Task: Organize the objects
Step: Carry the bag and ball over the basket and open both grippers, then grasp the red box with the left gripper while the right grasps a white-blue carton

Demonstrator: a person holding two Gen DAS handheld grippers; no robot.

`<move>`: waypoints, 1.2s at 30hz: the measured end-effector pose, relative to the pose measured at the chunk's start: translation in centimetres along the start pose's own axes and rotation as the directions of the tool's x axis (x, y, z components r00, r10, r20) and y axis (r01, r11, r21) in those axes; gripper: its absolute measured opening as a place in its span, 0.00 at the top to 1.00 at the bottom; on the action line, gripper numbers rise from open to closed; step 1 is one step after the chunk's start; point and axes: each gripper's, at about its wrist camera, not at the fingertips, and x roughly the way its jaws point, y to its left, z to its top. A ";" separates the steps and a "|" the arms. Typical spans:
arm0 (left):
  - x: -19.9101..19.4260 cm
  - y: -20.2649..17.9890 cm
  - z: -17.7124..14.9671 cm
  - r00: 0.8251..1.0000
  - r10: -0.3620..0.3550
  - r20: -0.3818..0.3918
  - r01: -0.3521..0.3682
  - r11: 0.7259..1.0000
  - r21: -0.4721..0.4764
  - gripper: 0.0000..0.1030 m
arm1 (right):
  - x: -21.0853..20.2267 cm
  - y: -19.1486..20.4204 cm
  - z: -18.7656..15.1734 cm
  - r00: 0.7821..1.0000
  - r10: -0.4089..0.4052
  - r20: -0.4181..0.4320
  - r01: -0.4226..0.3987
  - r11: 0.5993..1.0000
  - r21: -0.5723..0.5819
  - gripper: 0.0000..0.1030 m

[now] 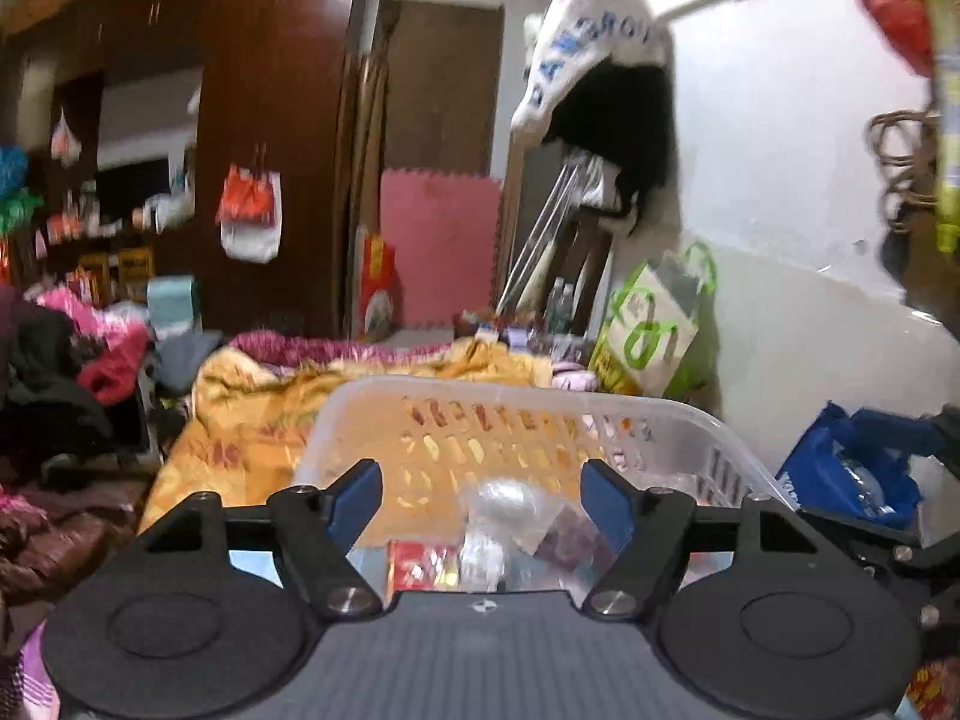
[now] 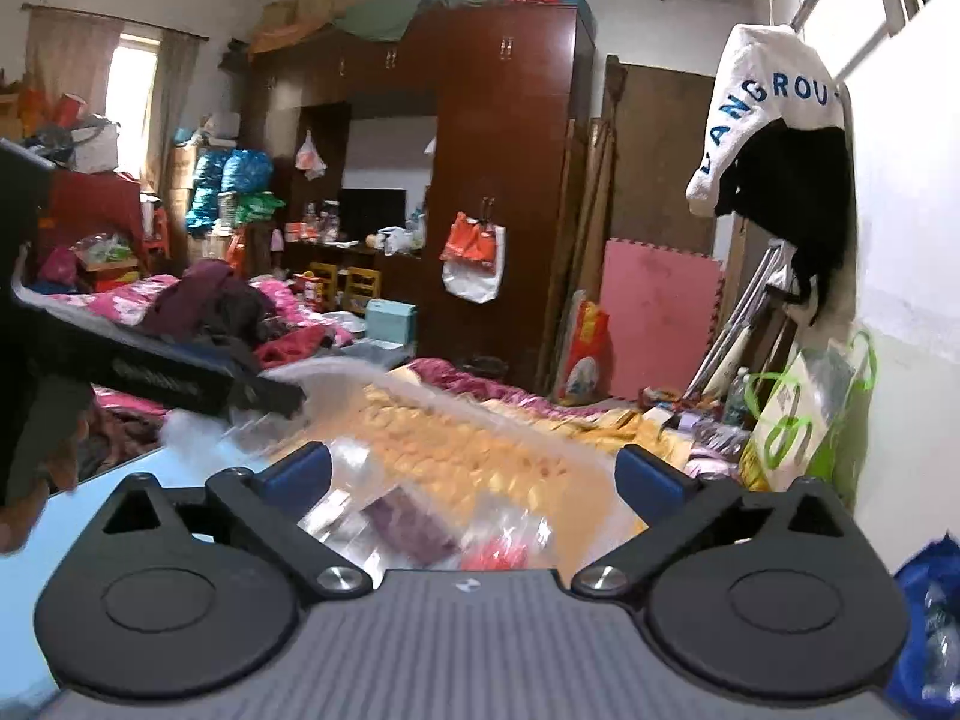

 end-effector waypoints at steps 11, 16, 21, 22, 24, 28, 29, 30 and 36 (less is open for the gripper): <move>-3.6 2.7 -10.0 0.998 -0.055 0.028 0.056 0.997 -0.053 0.13 | 0.5 -0.7 -6.9 0.988 0.129 -0.089 -0.122 0.989 0.086 0.23; -2.4 3.0 -11.0 0.999 -0.037 -0.021 0.036 0.999 -0.038 0.13 | 0.6 -0.7 -7.6 0.979 0.186 -0.087 -0.172 0.974 0.148 0.32; -1.6 2.4 -11.4 0.997 -0.032 -0.067 0.033 0.999 0.003 0.13 | 2.1 -0.3 -8.3 0.966 0.216 -0.139 -0.195 0.969 0.153 0.48; -1.4 2.1 -11.6 0.996 -0.028 -0.079 0.029 1.000 0.012 0.13 | 2.1 -0.4 -8.4 0.966 0.219 -0.138 -0.197 0.968 0.158 0.53; -0.8 1.7 -11.6 0.994 -0.029 -0.106 0.033 0.999 0.032 0.13 | 1.6 -0.4 -8.7 0.970 0.204 -0.134 -0.183 0.971 0.152 0.58; 0.0 0.7 -11.4 0.993 0.010 -0.121 -0.001 0.997 0.071 0.13 | -1.1 -0.4 -9.0 0.982 0.176 -0.072 -0.165 0.976 0.141 0.58; 0.0 0.6 -11.4 0.993 0.024 -0.115 -0.016 0.997 0.071 0.13 | -1.8 -0.5 -8.9 0.985 0.166 -0.052 -0.158 0.978 0.140 0.58; 0.2 0.6 -11.3 0.993 0.030 -0.114 -0.022 0.997 0.070 0.13 | -2.6 -0.8 -9.0 0.987 0.158 -0.032 -0.152 0.979 0.137 0.58; 0.4 0.5 -11.2 0.992 0.028 -0.121 -0.021 0.998 0.060 0.46 | -6.4 -1.1 -9.6 0.989 0.134 0.061 -0.142 0.979 0.146 0.58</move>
